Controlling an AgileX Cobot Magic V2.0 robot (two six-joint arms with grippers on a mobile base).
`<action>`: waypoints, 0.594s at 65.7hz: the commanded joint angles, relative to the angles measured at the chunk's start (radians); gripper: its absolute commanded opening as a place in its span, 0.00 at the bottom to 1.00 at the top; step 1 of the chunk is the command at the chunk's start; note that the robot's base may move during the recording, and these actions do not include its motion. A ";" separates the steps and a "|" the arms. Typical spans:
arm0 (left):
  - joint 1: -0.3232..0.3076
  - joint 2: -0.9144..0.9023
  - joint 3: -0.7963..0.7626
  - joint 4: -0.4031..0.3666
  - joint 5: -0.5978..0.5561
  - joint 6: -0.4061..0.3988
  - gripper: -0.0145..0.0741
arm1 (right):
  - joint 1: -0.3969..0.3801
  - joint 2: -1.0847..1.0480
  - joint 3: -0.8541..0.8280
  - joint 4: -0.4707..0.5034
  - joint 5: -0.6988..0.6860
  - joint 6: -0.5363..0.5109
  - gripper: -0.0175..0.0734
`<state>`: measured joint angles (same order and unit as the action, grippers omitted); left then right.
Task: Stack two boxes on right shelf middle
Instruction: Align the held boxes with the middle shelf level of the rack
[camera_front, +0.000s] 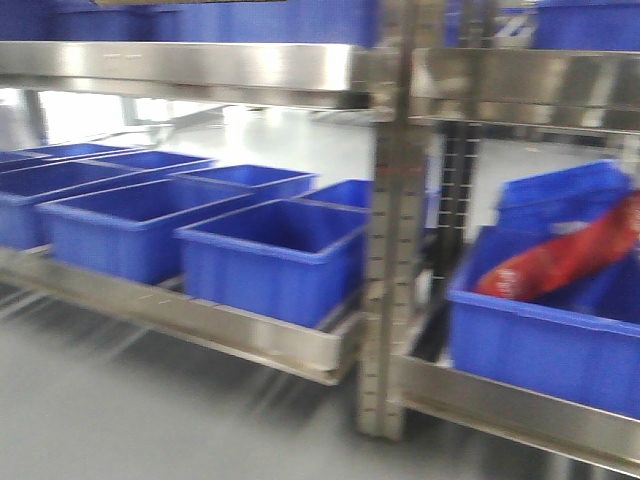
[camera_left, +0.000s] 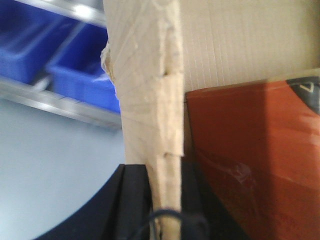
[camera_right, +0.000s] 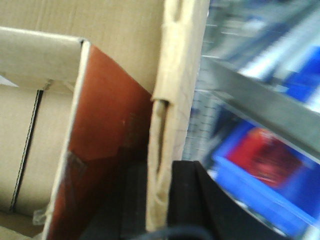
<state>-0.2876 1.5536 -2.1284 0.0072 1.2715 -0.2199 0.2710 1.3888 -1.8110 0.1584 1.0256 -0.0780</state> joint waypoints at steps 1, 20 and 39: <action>0.002 -0.013 -0.014 0.005 -0.050 -0.001 0.04 | -0.008 -0.013 -0.014 -0.017 -0.047 -0.014 0.02; 0.002 -0.013 -0.014 0.005 -0.050 -0.001 0.04 | -0.008 -0.013 -0.014 -0.017 -0.047 -0.014 0.02; 0.002 -0.013 -0.014 0.005 -0.050 -0.001 0.04 | -0.008 -0.013 -0.014 -0.016 -0.047 -0.014 0.02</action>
<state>-0.2876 1.5536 -2.1284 0.0000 1.2715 -0.2199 0.2710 1.3888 -1.8110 0.1584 1.0256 -0.0780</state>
